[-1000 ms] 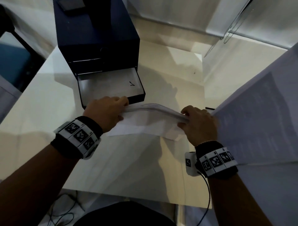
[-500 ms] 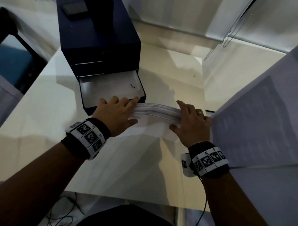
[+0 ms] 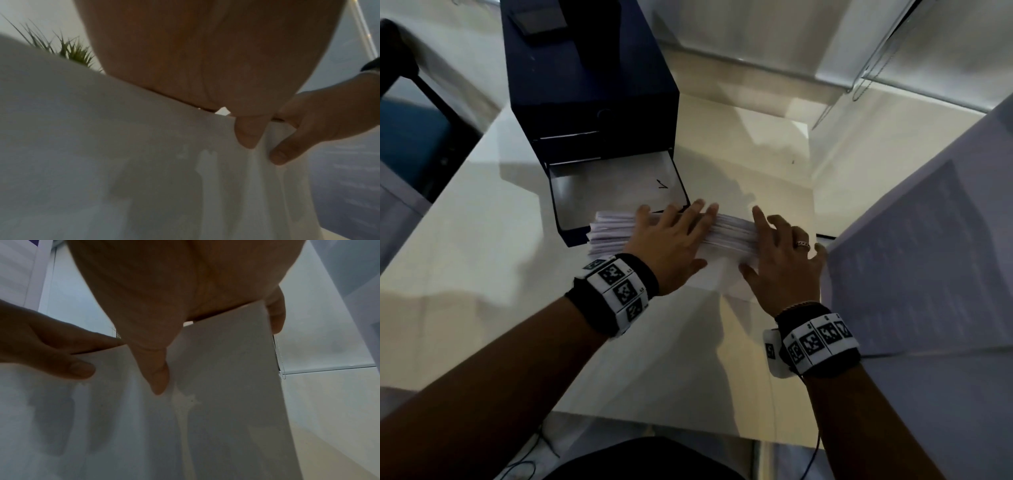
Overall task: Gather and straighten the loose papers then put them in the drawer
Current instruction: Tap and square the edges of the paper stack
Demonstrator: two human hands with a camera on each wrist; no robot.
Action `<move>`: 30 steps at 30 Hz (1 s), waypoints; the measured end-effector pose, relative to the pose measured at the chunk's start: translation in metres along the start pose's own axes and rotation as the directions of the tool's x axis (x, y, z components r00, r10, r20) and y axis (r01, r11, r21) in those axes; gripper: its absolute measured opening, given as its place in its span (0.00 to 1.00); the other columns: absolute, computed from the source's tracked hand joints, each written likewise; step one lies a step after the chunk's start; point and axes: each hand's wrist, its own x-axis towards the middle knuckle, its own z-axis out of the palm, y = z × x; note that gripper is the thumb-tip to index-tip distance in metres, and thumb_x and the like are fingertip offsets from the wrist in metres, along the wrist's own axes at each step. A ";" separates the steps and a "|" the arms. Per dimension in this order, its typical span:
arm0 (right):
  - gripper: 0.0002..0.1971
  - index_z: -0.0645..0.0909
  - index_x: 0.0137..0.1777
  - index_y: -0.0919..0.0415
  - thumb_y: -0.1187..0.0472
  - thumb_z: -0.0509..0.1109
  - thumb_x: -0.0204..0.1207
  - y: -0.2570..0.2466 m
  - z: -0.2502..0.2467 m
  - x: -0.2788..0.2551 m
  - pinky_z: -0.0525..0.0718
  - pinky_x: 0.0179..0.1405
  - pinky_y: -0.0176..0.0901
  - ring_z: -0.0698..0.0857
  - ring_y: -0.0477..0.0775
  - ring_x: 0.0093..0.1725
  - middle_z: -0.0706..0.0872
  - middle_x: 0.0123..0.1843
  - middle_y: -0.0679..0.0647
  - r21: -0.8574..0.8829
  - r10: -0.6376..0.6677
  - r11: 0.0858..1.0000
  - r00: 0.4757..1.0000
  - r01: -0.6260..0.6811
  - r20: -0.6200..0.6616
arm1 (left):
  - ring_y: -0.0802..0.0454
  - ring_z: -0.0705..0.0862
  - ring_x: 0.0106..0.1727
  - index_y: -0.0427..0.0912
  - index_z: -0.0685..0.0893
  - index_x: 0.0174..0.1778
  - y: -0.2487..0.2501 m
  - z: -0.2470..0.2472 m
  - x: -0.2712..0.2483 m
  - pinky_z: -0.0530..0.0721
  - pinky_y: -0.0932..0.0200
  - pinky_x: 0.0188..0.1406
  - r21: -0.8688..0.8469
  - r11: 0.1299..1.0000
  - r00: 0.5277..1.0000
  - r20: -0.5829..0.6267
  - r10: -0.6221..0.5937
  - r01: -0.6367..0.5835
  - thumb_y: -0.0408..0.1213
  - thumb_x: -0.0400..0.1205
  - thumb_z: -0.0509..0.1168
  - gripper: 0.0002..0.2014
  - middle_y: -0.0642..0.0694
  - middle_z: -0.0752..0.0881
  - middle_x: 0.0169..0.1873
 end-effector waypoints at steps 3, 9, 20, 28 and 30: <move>0.50 0.51 0.85 0.46 0.39 0.74 0.67 0.004 0.002 -0.004 0.72 0.62 0.71 0.72 0.63 0.71 0.70 0.76 0.53 -0.014 -0.016 1.000 1.000 0.016 0.017 | 0.38 0.66 0.77 0.52 0.39 0.83 -0.005 0.002 -0.003 0.66 0.27 0.69 -0.003 1.000 1.000 -0.028 0.014 -0.014 0.63 0.81 0.52 0.41 0.44 0.55 0.84; 0.50 0.49 0.86 0.51 0.39 0.72 0.69 0.009 0.011 -0.008 0.74 0.62 0.70 0.71 0.63 0.73 0.70 0.76 0.54 -0.011 -0.001 1.000 0.997 0.002 0.083 | 0.40 0.78 0.65 0.50 0.43 0.83 0.000 -0.004 0.010 0.70 0.30 0.65 0.004 1.000 0.999 0.030 -0.014 0.014 0.59 0.81 0.57 0.41 0.46 0.76 0.70; 0.58 0.43 0.85 0.51 0.47 0.81 0.65 0.016 0.041 -0.021 0.58 0.78 0.69 0.51 0.67 0.84 0.50 0.86 0.60 0.504 0.526 0.729 0.850 -0.464 0.021 | 0.38 0.81 0.54 0.40 0.76 0.58 -0.003 -0.008 0.021 0.85 0.43 0.42 -0.206 0.977 0.996 -0.045 -0.071 0.060 0.24 0.78 0.59 0.14 0.40 0.83 0.53; 0.70 0.34 0.84 0.47 0.44 0.86 0.57 0.027 0.057 0.004 0.62 0.82 0.61 0.60 0.60 0.84 0.53 0.87 0.59 0.835 0.479 0.019 0.738 -0.549 0.475 | 0.41 0.83 0.49 0.42 0.83 0.51 -0.051 -0.043 0.000 0.74 0.56 0.45 -0.637 0.751 0.915 -0.181 -0.361 0.171 0.33 0.81 0.64 0.05 0.41 0.86 0.47; 0.67 0.41 0.84 0.41 0.42 0.87 0.54 0.022 0.050 0.015 0.72 0.75 0.65 0.68 0.63 0.80 0.60 0.85 0.59 0.855 0.405 -0.109 0.763 -0.507 0.504 | 0.51 0.85 0.48 0.44 0.83 0.49 -0.057 -0.052 -0.009 0.72 0.65 0.43 -0.730 0.669 0.893 -0.202 -0.403 0.137 0.33 0.80 0.67 0.04 0.46 0.87 0.44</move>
